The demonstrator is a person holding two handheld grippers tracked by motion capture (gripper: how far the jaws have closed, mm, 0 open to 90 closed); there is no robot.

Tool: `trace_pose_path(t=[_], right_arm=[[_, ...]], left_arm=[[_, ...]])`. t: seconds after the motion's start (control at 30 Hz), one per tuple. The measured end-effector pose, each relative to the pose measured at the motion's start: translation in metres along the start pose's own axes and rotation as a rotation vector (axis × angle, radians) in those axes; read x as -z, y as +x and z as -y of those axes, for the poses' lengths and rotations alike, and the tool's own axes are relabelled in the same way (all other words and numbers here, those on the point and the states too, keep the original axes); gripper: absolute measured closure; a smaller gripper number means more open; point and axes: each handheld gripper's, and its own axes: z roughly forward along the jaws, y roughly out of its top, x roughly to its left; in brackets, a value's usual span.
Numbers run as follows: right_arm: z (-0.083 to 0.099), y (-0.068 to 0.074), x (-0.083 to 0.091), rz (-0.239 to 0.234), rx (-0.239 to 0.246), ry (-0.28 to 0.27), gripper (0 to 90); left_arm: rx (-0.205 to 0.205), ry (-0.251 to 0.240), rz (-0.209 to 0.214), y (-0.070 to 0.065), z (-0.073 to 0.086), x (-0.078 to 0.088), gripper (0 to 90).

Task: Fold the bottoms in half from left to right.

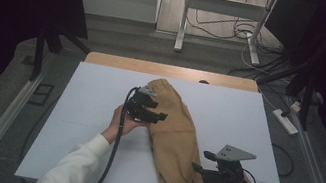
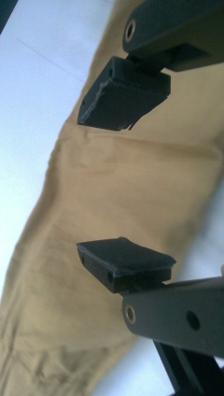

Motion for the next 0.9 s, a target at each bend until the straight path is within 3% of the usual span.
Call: trace_pose_path(t=[0.57,0.9], right_arm=[[-0.015,0.0,-0.043,-0.057,0.03,0.107,40.8],[-0.02,0.009,-0.059,-0.083,0.059,0.15,40.4]], left_arm=[[0.048,-0.006,-0.016,0.009,0.045,0.033,33.3],[0.038,0.01,-0.016,0.002,0.058,0.04,32.4]])
